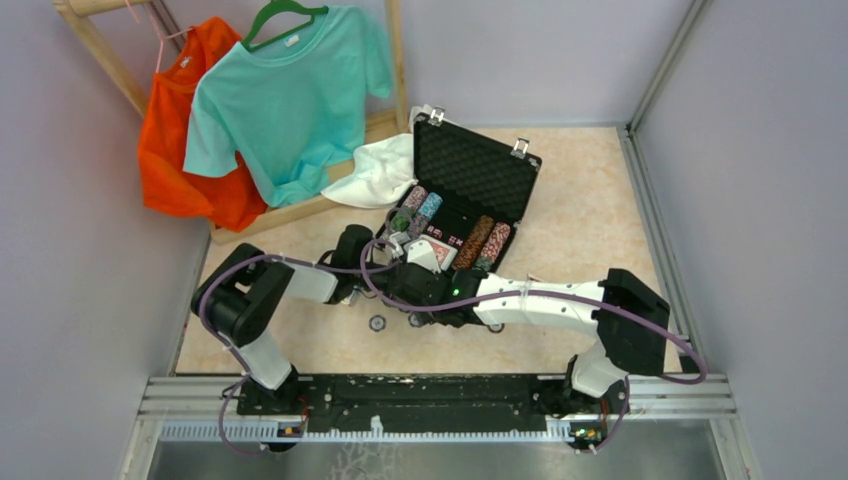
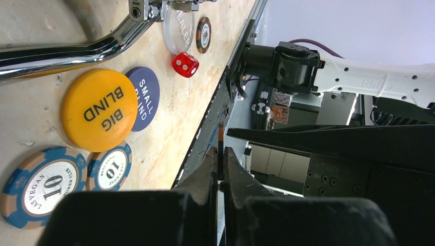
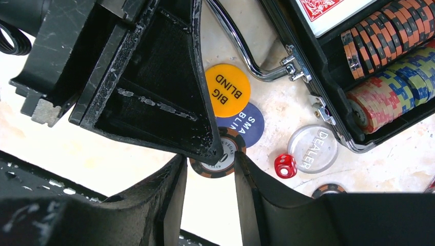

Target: Pack up texas hold em set

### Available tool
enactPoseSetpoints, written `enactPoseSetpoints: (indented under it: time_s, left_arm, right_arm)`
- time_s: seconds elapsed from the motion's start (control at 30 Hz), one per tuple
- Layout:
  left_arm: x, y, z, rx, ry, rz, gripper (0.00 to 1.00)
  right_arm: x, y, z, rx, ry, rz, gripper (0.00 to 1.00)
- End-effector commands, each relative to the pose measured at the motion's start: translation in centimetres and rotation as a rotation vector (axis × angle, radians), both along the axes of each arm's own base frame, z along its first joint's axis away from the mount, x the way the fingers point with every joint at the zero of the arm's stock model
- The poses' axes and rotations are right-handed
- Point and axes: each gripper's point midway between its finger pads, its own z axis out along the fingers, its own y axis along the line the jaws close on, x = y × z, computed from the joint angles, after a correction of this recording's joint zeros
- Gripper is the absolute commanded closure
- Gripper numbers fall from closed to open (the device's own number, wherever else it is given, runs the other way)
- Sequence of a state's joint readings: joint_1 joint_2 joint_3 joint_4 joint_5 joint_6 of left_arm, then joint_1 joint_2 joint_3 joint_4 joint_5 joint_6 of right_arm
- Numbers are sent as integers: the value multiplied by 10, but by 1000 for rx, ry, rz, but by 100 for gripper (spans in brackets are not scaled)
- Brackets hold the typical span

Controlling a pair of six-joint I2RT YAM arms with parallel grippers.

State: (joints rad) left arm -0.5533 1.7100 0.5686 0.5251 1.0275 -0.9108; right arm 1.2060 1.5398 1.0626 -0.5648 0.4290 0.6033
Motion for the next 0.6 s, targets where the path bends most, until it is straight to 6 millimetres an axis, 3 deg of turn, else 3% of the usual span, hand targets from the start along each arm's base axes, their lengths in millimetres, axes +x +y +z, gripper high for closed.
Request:
enactPoseSetpoints:
  time_s: [0.0, 0.2, 0.37, 0.57]
  left_arm:
    - [-7, -3, 5, -37, -20, -48, 100]
    - [-5, -5, 11, -68, -33, -40, 100]
    - [12, -5, 7, -32, -38, 31, 100]
    - [34, -11, 16, -21, -155, 61, 100]
  right_arm:
    - [14, 14, 18, 55, -48, -21, 61]
    - [15, 11, 18, 43, -55, -26, 61]
    - [12, -4, 26, 41, -64, -40, 57]
    - [7, -16, 60, 173, -84, -8, 53]
